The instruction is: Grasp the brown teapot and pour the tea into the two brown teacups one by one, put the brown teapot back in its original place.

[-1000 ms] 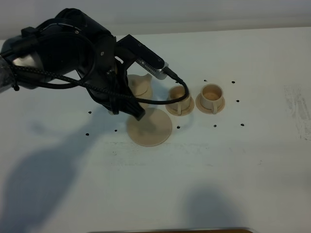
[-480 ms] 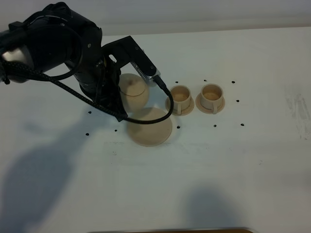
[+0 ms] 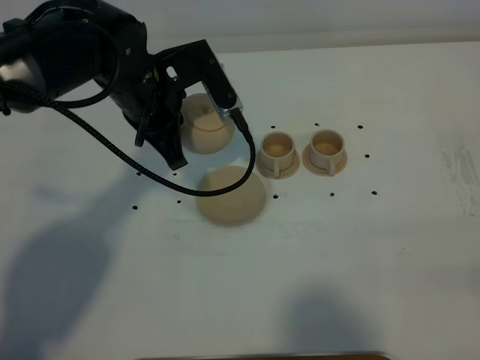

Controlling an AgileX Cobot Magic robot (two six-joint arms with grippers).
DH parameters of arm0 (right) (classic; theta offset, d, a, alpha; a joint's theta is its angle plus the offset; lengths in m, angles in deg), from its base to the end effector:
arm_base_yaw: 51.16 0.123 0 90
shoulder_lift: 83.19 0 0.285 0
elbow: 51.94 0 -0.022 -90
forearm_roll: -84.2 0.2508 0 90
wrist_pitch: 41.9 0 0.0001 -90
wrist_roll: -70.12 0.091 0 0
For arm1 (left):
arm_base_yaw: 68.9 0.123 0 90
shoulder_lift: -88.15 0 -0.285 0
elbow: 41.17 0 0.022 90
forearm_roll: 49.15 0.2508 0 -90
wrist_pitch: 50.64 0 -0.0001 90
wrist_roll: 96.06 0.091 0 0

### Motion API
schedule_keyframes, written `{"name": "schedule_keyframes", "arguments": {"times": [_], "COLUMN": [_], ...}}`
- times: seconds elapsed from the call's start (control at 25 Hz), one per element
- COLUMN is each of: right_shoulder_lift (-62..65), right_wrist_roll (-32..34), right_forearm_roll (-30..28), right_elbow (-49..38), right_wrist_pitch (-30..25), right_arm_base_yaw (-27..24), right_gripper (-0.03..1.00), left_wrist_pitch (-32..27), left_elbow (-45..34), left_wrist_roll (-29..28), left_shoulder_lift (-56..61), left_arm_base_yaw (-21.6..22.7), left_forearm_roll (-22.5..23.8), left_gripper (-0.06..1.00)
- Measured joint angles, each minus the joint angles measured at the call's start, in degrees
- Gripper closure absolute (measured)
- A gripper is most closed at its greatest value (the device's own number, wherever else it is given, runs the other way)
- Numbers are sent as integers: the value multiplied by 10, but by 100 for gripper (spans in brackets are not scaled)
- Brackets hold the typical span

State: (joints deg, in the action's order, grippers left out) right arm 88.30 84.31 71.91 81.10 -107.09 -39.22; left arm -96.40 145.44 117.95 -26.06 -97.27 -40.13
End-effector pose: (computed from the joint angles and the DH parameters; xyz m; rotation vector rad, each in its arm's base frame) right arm -0.0067 -0.0194 0.2805 0.0629 2.0852 0.0178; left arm 0.3599 -0.1827 0.2475 1.4803 2.2301 0.2169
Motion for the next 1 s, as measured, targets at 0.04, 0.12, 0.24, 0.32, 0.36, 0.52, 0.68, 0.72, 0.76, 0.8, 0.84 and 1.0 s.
{"name": "schedule_keyframes", "arguments": {"times": [0.04, 0.12, 0.24, 0.32, 0.36, 0.52, 0.68, 0.72, 0.76, 0.8, 0.84, 1.0], "right_shoulder_lift": [0, 0, 0, 0, 0, 0, 0, 0, 0, 0, 0, 0], "right_wrist_roll": [0, 0, 0, 0, 0, 0, 0, 0, 0, 0, 0, 0], "right_forearm_roll": [0, 0, 0, 0, 0, 0, 0, 0, 0, 0, 0, 0], "right_elbow": [0, 0, 0, 0, 0, 0, 0, 0, 0, 0, 0, 0], "right_wrist_pitch": [0, 0, 0, 0, 0, 0, 0, 0, 0, 0, 0, 0], "right_arm_base_yaw": [0, 0, 0, 0, 0, 0, 0, 0, 0, 0, 0, 0], "right_gripper": [54, 54, 54, 54, 54, 54, 54, 54, 54, 54, 54, 54], "left_wrist_pitch": [0, -2, -4, -4, -4, 5, 25, 29, 35, 41, 45, 57], "left_elbow": [10, 25, 38, 39, 39, 39, 39, 39, 39, 39, 39, 39], "left_wrist_roll": [8, 27, 55, 76, 88, 131, 161, 169, 175, 181, 186, 202], "left_shoulder_lift": [-5, -13, -27, -35, -38, -46, -47, -48, -48, -49, -50, -62], "left_arm_base_yaw": [0, 0, 0, 0, 0, 0, 0, 0, 0, 0, 0, 0], "left_forearm_roll": [-1, -2, -3, -3, -3, -3, -1, -1, -1, -1, 0, 2], "left_gripper": [78, 78, 78, 78, 78, 78, 78, 78, 78, 78, 78, 78]}}
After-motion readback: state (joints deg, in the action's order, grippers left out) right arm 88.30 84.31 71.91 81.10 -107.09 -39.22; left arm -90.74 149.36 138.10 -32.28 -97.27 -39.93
